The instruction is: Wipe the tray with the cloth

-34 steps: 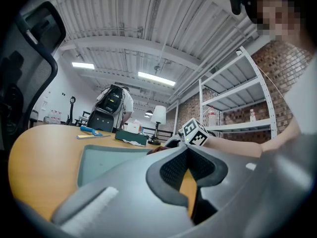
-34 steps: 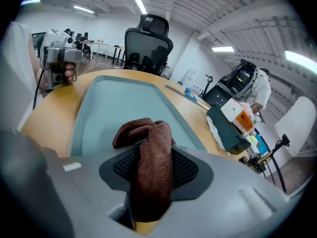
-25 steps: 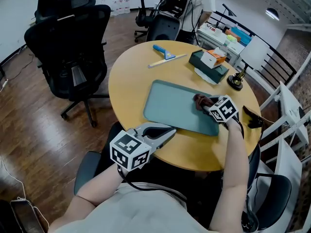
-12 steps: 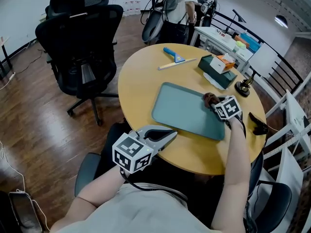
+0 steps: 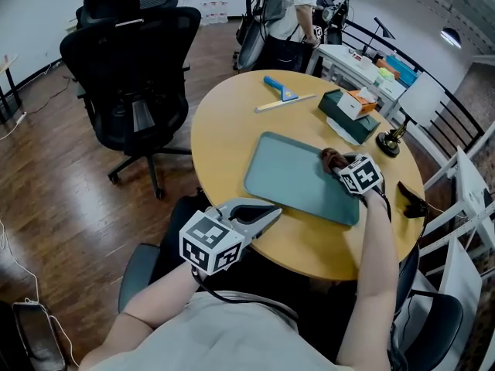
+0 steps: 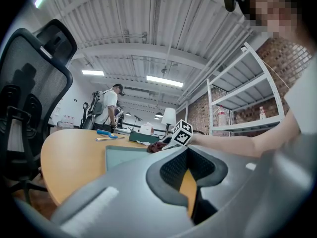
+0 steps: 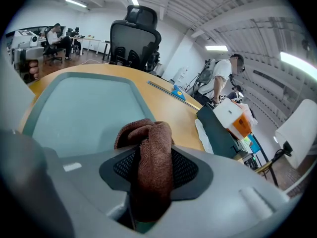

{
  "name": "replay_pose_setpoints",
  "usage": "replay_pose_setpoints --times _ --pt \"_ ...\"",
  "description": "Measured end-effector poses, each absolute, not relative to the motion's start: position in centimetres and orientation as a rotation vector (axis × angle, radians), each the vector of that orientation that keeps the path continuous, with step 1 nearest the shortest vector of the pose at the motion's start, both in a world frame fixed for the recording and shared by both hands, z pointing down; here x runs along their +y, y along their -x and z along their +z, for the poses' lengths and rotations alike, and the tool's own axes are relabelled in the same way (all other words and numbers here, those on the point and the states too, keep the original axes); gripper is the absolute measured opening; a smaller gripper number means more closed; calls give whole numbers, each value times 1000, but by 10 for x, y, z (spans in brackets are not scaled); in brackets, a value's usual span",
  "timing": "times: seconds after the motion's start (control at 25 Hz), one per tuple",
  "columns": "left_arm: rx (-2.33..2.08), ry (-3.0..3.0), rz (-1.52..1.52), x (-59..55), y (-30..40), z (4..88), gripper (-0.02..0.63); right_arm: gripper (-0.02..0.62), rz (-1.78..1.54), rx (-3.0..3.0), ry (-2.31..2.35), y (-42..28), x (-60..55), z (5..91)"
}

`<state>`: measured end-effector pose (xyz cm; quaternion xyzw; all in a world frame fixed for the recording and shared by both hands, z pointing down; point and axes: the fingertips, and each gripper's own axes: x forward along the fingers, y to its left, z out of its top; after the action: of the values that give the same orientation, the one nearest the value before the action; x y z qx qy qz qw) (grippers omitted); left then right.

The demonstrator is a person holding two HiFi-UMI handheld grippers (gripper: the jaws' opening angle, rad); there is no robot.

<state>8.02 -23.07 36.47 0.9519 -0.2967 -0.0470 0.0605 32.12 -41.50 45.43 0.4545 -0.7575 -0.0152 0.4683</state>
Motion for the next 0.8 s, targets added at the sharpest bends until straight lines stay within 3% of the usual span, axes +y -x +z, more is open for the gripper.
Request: replay_pose_setpoints --times 0.8 --pt "-762 -2917 -154 -229 -107 357 0 161 -152 -1941 -959 -274 -315 451"
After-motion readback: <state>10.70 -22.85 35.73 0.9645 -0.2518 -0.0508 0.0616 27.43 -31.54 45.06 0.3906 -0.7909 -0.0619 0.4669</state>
